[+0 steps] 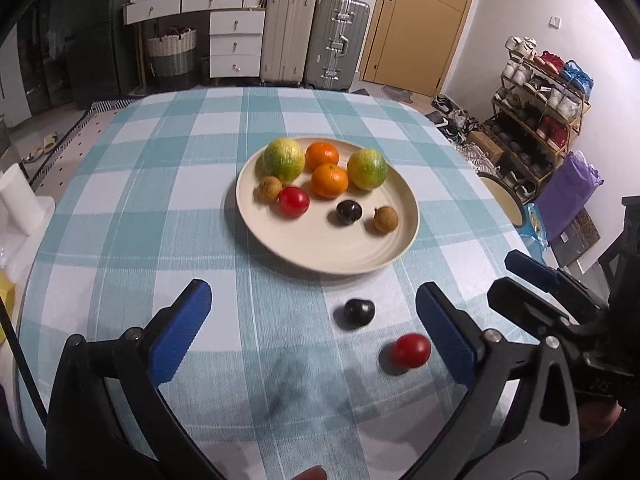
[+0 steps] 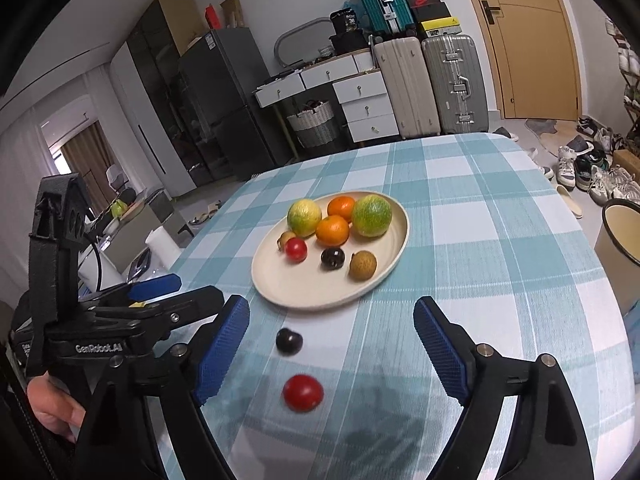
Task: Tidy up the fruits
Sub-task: 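Withdraw both tools toward the last dark plum and red tomato, then grasp the dark plum with the left tool while the right tool grasps the red tomato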
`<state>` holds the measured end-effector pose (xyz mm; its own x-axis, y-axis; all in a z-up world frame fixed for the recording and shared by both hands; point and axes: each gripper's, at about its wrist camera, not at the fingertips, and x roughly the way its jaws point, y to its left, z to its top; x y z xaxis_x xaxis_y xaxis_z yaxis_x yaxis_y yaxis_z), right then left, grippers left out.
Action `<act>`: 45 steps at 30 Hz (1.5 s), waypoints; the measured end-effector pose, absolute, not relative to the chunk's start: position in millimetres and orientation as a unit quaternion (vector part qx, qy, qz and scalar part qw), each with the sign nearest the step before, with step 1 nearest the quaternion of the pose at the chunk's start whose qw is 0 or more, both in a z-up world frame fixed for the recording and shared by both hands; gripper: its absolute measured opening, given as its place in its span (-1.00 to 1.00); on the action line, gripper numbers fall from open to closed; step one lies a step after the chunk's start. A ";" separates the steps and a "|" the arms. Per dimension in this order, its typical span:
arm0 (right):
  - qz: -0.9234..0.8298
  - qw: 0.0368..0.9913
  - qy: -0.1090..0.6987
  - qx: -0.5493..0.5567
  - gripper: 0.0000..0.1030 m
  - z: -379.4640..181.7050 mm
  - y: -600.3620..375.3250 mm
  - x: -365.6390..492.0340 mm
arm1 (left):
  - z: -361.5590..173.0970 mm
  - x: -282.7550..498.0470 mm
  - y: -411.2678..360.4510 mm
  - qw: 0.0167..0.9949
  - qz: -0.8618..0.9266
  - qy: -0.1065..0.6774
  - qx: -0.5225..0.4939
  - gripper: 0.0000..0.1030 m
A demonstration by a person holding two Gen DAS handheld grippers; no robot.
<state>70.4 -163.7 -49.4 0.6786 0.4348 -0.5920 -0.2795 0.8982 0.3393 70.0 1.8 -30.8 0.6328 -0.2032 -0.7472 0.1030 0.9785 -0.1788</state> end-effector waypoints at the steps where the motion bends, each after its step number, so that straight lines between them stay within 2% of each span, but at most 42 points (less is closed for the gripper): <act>1: 0.198 0.909 0.351 0.110 0.68 -50.6 -163.4 68.7 | -33.3 68.3 2.2 0.900 -0.085 0.423 -0.060 0.97; 14: 0.218 0.886 0.397 0.093 0.70 -87.3 -147.2 50.5 | -56.9 54.3 10.9 0.890 -0.072 0.445 -0.072 0.97; 32: 0.235 0.876 0.415 0.077 0.69 -100.3 -123.7 53.6 | -74.3 54.6 21.3 0.883 -0.066 0.459 -0.075 0.97; 38: 0.234 0.868 0.430 0.082 0.39 -107.9 -122.2 59.3 | -78.5 56.4 20.3 0.881 -0.068 0.463 -0.074 0.97; 40: 0.235 0.867 0.431 0.081 0.22 -109.1 -121.8 60.3 | -80.0 57.7 21.0 0.879 -0.067 0.465 -0.075 0.97; 42: 0.232 0.868 0.432 0.070 -0.14 -110.0 -119.7 60.7 | -81.1 58.5 21.8 0.879 -0.066 0.466 -0.077 0.97; 43: 0.231 0.868 0.434 0.068 -0.17 -111.1 -118.9 61.1 | -81.6 59.1 22.1 0.879 -0.065 0.466 -0.076 0.97; 45: 0.234 0.863 0.443 0.065 -0.38 -114.7 -117.1 63.0 | -82.6 60.4 22.4 0.878 -0.065 0.467 -0.076 0.97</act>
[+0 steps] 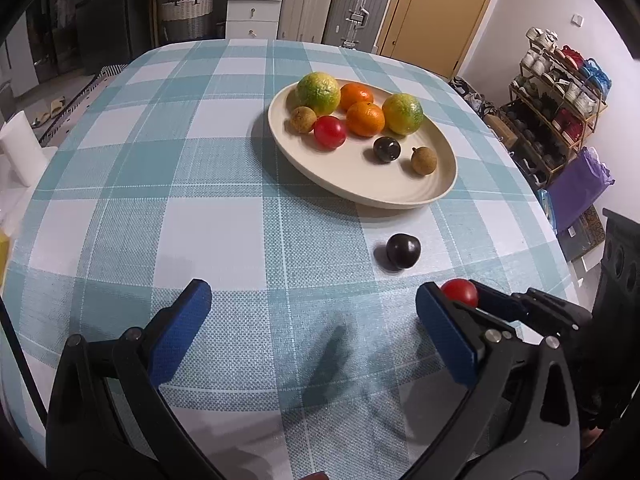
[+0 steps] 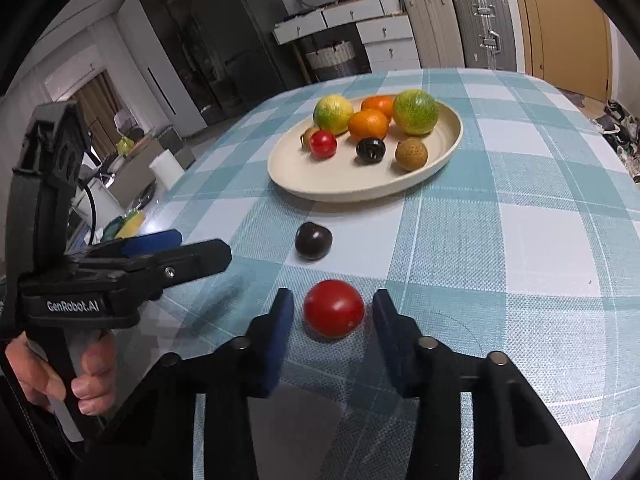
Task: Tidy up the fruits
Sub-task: 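Grasp the dark plum with the left tool while the right tool grasps the red tomato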
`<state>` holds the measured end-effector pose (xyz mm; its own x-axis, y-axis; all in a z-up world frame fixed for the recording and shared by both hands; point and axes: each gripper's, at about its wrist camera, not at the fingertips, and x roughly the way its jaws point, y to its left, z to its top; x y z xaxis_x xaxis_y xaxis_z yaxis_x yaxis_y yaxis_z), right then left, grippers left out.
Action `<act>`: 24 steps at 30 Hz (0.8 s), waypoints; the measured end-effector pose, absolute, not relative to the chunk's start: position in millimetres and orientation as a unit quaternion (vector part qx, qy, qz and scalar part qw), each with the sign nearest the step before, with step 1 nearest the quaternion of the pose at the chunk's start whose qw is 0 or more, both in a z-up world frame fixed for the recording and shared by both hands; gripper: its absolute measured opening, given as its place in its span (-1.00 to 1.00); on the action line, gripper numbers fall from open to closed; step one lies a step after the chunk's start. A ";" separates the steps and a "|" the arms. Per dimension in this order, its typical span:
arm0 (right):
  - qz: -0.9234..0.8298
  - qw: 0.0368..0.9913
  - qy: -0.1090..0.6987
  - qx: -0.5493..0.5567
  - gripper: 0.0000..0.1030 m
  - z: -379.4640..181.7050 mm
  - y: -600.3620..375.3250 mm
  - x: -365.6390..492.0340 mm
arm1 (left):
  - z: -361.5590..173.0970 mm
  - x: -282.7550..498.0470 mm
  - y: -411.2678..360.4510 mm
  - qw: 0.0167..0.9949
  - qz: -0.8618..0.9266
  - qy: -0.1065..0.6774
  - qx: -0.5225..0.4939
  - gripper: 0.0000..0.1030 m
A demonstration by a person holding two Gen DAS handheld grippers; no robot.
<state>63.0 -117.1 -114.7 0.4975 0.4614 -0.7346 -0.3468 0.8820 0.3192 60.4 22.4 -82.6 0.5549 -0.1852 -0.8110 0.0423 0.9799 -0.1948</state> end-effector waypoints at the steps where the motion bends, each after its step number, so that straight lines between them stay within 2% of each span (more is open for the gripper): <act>1: 0.234 0.863 0.444 0.065 -0.38 -115.8 -117.2 63.0 | -83.0 60.8 22.8 0.878 -0.065 0.468 -0.077 0.97; 9: 0.239 0.865 0.435 0.076 -0.39 -113.5 -124.8 63.0 | -82.8 66.0 21.2 0.876 -0.098 0.463 -0.094 0.97; 24: 0.226 0.876 0.414 0.103 -0.39 -103.2 -159.5 66.4 | -83.2 84.2 -3.5 0.875 -0.097 0.470 -0.067 0.97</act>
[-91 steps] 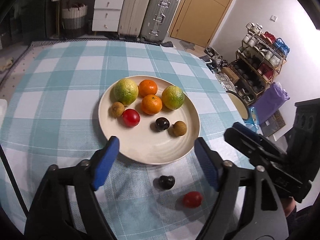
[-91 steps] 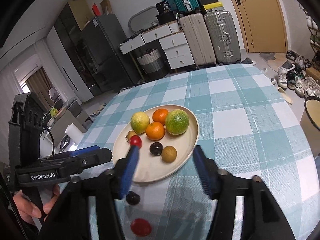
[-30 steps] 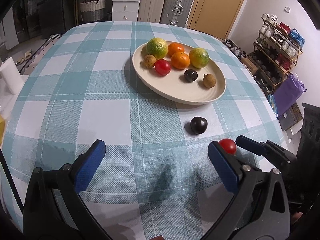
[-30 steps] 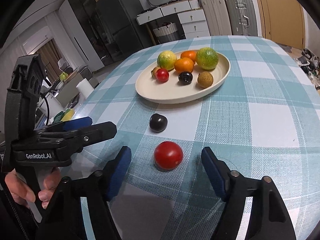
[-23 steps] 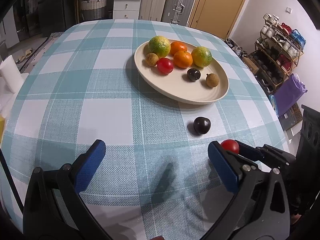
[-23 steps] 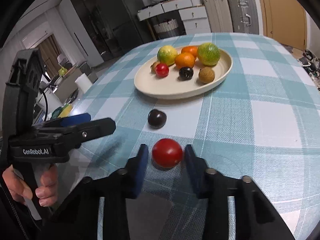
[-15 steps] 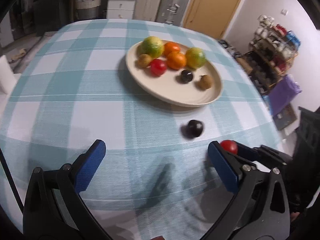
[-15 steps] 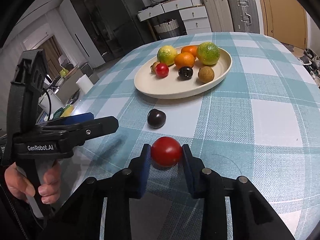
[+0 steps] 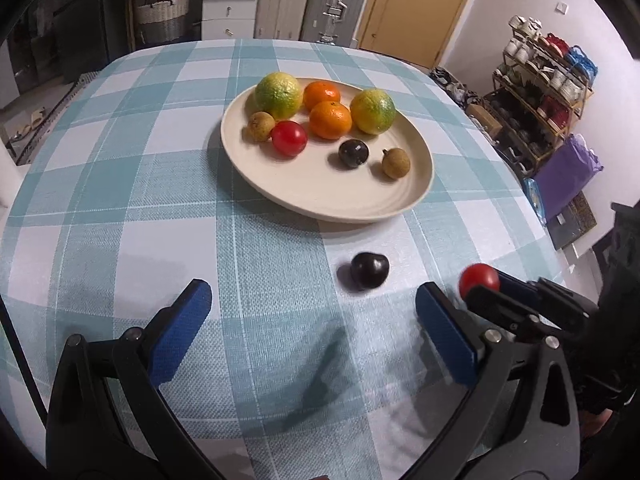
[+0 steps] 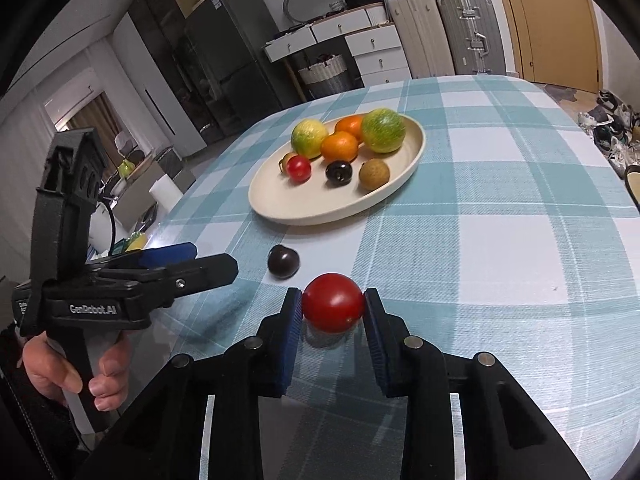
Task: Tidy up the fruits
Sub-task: 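Grasp the dark plum with the left tool while the right tool grasps the red tomato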
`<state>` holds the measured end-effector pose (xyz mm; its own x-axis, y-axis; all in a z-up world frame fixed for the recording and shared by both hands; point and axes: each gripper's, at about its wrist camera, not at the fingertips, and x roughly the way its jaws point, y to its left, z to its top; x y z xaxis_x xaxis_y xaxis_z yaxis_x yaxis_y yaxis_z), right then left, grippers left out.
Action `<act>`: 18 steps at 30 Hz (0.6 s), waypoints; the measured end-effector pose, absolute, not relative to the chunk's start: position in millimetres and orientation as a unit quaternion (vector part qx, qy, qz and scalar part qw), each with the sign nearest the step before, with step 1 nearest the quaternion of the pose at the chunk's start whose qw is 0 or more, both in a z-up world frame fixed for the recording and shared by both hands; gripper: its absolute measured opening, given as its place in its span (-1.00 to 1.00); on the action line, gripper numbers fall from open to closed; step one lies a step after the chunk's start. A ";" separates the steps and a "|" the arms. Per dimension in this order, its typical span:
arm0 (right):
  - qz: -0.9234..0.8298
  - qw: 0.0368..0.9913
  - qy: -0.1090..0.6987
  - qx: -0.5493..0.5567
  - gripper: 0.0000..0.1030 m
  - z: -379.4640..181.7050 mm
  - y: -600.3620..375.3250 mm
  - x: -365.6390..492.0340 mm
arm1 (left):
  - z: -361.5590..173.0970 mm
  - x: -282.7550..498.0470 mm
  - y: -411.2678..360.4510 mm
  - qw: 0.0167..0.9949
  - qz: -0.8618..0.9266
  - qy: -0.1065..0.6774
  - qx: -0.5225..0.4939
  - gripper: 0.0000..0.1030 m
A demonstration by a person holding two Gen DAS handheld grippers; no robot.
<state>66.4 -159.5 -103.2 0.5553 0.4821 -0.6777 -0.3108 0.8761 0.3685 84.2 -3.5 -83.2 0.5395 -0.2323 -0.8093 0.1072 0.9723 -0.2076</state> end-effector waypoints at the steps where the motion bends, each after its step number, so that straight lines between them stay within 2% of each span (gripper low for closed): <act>1: 0.226 0.876 0.412 0.105 -0.39 -102.6 -161.2 66.2 | -83.6 85.8 -4.6 0.874 -0.099 0.471 -0.068 0.97; 9: 0.218 0.882 0.400 0.123 -0.39 -99.2 -179.5 66.0 | -87.4 97.2 -18.5 0.870 -0.109 0.476 -0.067 0.90; 12: 0.219 0.882 0.396 0.133 -0.39 -97.6 -185.5 69.0 | -90.5 101.9 -26.2 0.867 -0.120 0.480 -0.066 0.79; 18: 0.222 0.884 0.390 0.134 -0.39 -95.4 -189.7 71.6 | -93.9 104.5 -41.6 0.862 -0.144 0.483 -0.047 0.43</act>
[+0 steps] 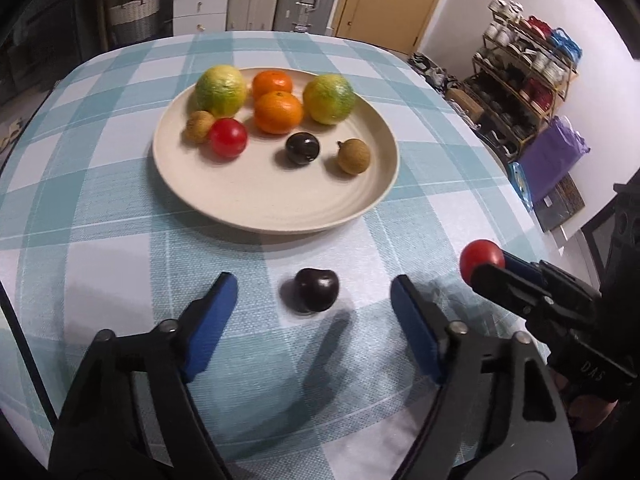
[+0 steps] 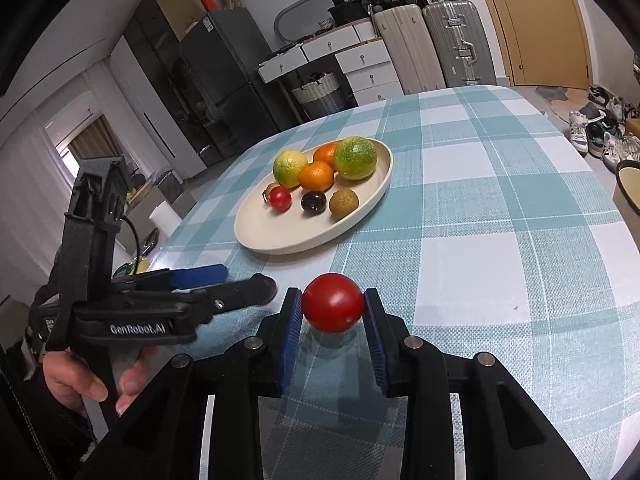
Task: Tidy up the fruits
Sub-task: 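Grasp the dark plum with the left tool while the right tool grasps the red tomato, then carry the plum and tomato over the cream plate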
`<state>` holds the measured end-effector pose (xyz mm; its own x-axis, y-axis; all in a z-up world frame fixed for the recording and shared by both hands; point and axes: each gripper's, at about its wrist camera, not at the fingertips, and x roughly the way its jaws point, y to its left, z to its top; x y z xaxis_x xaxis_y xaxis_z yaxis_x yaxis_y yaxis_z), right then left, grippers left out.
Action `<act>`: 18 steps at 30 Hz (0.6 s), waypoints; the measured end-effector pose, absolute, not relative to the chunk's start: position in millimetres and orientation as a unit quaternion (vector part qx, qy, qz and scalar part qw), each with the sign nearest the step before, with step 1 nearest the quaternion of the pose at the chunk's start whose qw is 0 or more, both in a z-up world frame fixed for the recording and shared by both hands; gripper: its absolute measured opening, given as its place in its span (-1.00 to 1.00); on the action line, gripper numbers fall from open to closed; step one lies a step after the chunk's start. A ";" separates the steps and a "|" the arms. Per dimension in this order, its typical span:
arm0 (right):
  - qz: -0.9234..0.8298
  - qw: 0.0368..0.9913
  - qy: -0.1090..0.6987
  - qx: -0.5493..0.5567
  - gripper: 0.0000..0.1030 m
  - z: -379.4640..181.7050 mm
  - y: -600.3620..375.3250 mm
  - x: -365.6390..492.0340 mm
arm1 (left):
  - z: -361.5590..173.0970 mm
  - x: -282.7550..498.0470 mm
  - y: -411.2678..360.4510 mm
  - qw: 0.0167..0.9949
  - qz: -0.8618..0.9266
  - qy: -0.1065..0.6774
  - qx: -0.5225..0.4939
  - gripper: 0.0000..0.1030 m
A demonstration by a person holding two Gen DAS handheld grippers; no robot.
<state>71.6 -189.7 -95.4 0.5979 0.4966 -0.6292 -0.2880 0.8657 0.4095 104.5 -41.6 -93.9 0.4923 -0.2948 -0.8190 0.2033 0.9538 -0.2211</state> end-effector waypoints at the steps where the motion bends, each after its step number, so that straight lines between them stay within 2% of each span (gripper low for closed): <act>1: 0.223 0.883 0.390 0.135 -0.39 -96.0 -190.1 71.9 | -94.8 105.2 -42.8 0.862 -0.144 0.484 -0.043 0.33; 4: 0.223 0.882 0.393 0.137 -0.39 -98.2 -191.1 72.4 | -99.0 107.9 -43.7 0.857 -0.141 0.493 -0.039 -0.07; 6: 0.222 0.881 0.394 0.139 -0.39 -99.3 -192.1 72.3 | -101.8 109.8 -42.1 0.854 -0.143 0.498 -0.045 -0.23; 8: 0.220 0.881 0.395 0.141 -0.39 -100.1 -193.3 72.2 | -103.9 110.6 -41.8 0.853 -0.148 0.498 -0.046 -0.49; 10: 0.219 0.880 0.397 0.143 -0.39 -101.0 -193.9 72.6 | -103.8 109.6 -40.4 0.852 -0.159 0.496 -0.055 -0.57; 18: 0.218 0.882 0.396 0.136 -0.39 -98.4 -189.8 73.3 | -94.3 102.4 -32.2 0.857 -0.168 0.482 -0.070 -0.58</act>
